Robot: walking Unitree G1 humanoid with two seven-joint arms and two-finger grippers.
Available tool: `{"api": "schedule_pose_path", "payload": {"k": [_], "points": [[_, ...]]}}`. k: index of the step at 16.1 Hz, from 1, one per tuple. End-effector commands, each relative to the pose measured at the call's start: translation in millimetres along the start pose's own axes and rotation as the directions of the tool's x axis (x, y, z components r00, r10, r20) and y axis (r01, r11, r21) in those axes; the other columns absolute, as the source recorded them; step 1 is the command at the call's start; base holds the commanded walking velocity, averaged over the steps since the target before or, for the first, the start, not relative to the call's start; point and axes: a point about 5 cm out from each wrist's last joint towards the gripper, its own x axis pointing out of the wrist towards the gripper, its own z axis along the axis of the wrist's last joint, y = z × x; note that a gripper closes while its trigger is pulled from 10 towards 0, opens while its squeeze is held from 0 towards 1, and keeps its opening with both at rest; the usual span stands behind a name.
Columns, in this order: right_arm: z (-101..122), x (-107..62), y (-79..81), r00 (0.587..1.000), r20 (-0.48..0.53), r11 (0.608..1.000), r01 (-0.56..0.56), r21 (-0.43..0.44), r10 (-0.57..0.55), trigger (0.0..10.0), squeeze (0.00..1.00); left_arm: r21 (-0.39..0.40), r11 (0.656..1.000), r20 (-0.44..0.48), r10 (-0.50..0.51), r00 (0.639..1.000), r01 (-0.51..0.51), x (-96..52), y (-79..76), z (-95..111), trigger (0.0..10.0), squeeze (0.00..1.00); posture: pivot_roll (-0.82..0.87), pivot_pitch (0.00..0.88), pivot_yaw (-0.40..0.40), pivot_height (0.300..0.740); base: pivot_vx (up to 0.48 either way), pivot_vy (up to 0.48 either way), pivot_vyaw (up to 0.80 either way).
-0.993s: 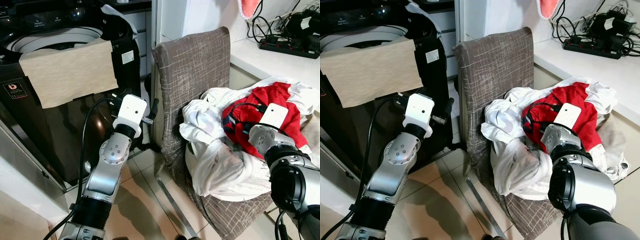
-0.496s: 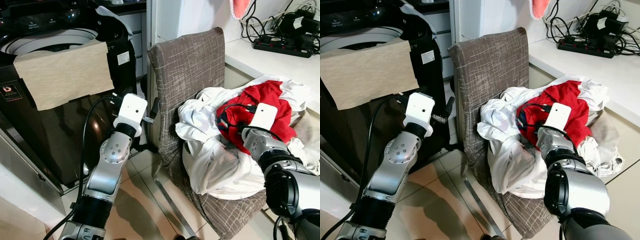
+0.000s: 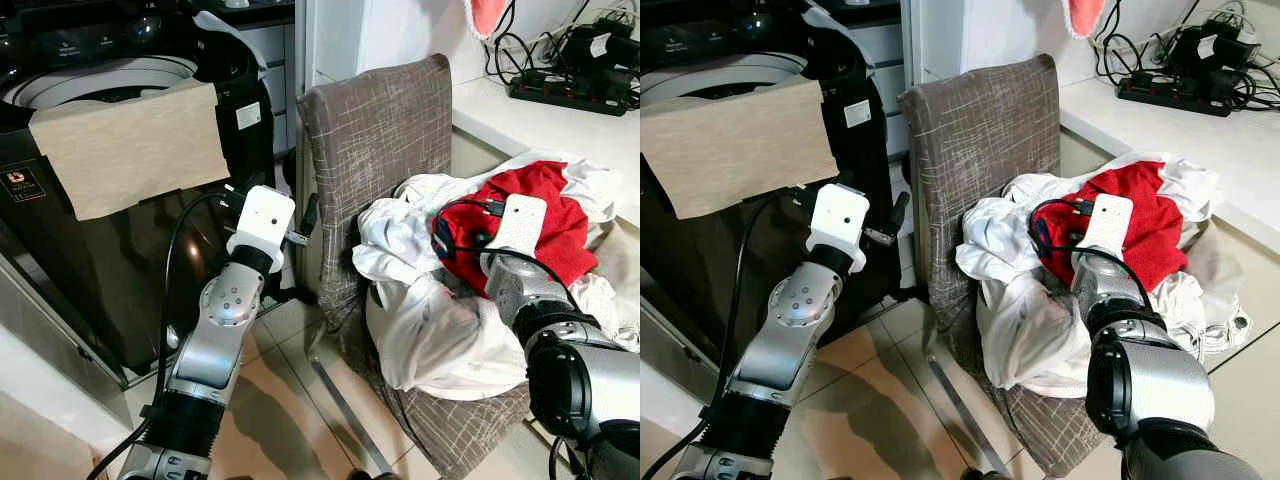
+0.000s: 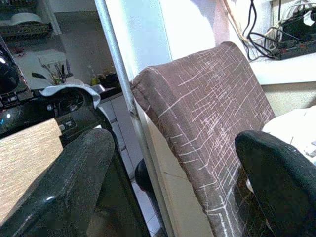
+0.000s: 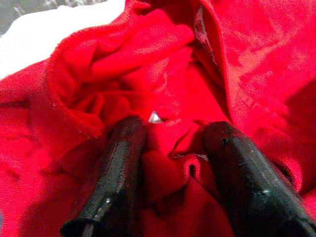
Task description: Clothes washing
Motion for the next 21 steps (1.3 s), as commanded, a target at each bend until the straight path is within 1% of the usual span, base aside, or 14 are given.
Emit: {"api": "schedule_pose_path", "payload": {"k": [1,5,7,8,10,11,12,13,14,15,16,18,20,21], "points": [[9,-0.2,4.8,0.999,0.04,1.0,-0.022,-0.017,0.022,0.0,0.0,0.004,1.0,0.019,-0.01,1.0,0.009,2.1,-1.0,6,10.0,0.0,0.04,0.008,-0.025,0.74,0.0,0.0,0.0],[10,-1.1,10.0,0.997,0.065,0.998,-0.053,0.014,0.052,0.0,0.0,0.007,1.0,0.018,-0.009,1.0,0.009,1.8,-0.9,5,10.0,0.0,0.04,0.003,-0.024,0.74,0.0,0.0,0.0],[37,-3.8,18.5,0.969,0.228,0.994,-0.079,-0.077,0.095,0.0,0.0,0.01,1.0,0.018,-0.009,1.0,0.009,1.6,-0.3,5,10.0,0.0,0.04,0.0,-0.024,0.74,0.0,0.0,0.0],[61,-9.4,29.3,0.92,0.36,0.983,-0.108,-0.148,0.155,0.0,0.0,0.012,1.0,0.017,-0.008,1.0,0.008,1.8,0.2,5,10.0,0.0,0.04,0.0,-0.026,0.74,0.0,0.0,0.0],[81,-15.5,37.7,0.869,0.451,0.975,-0.136,-0.177,0.203,0.0,0.0,0.012,1.0,0.018,-0.009,1.0,0.008,2.1,-0.2,5,10.0,0.0,0.03,0.0,-0.025,0.74,0.0,0.0,0.0],[86,-16.8,38.7,0.858,0.469,0.974,-0.148,-0.17,0.212,0.0,0.0,0.013,1.0,0.019,-0.01,1.0,0.01,2.3,-0.8,5,10.0,0.0,0.03,0.0,-0.024,0.74,0.0,0.0,0.0],[87,-17.1,38.9,0.855,0.472,0.974,-0.15,-0.169,0.214,0.0,0.0,0.013,1.0,0.019,-0.011,1.0,0.01,2.3,-0.9,5,10.0,0.0,0.03,0.0,-0.024,0.74,0.0,0.0,0.0],[84,-13.5,32.2,0.889,0.434,0.989,-0.116,-0.096,0.147,0.0,0.0,0.012,1.0,0.019,-0.012,1.0,0.012,2.4,-1.3,5,10.0,0.0,0.03,0.0,-0.024,0.74,0.0,0.0,0.0],[76,-8.5,24.4,0.937,0.344,0.993,-0.099,0.07,0.069,10.0,0.0,0.011,1.0,0.02,-0.015,1.0,0.014,2.4,-1.8,5,10.0,0.0,0.03,0.0,-0.024,0.74,0.0,0.0,0.0],[70,-6.6,23.1,0.958,0.284,0.978,-0.103,0.184,0.047,10.0,1.0,0.011,1.0,0.021,-0.016,1.0,0.015,2.1,-1.9,6,10.0,0.0,0.03,0.001,-0.025,0.74,0.0,0.0,0.0],[69,-7.4,27.4,0.956,0.285,0.975,-0.121,0.188,0.064,10.0,1.0,0.012,1.0,0.02,-0.015,1.0,0.015,1.7,-1.8,6,10.0,0.0,0.03,0.003,-0.024,0.74,0.0,0.0,0.0],[68,-12.1,41.0,0.927,0.341,0.982,-0.181,0.049,0.154,10.0,1.0,0.011,1.0,0.015,-0.015,1.0,0.015,1.4,-1.7,4,10.0,0.0,0.03,0.004,-0.022,0.74,0.0,0.0,0.0],[61,-12.3,42.0,0.921,0.338,0.978,-0.209,0.015,0.192,10.0,1.0,0.009,1.0,0.016,-0.019,1.0,0.019,1.6,-3.0,5,10.0,0.0,0.03,0.004,-0.022,0.74,0.0,0.0,0.0],[59,-12.9,44.3,0.911,0.337,0.97,-0.239,-0.036,0.237,10.0,1.0,0.008,1.0,0.016,-0.022,1.0,0.022,1.8,-3.5,5,10.0,0.0,0.03,0.004,-0.022,0.74,0.0,0.0,0.0]]}}
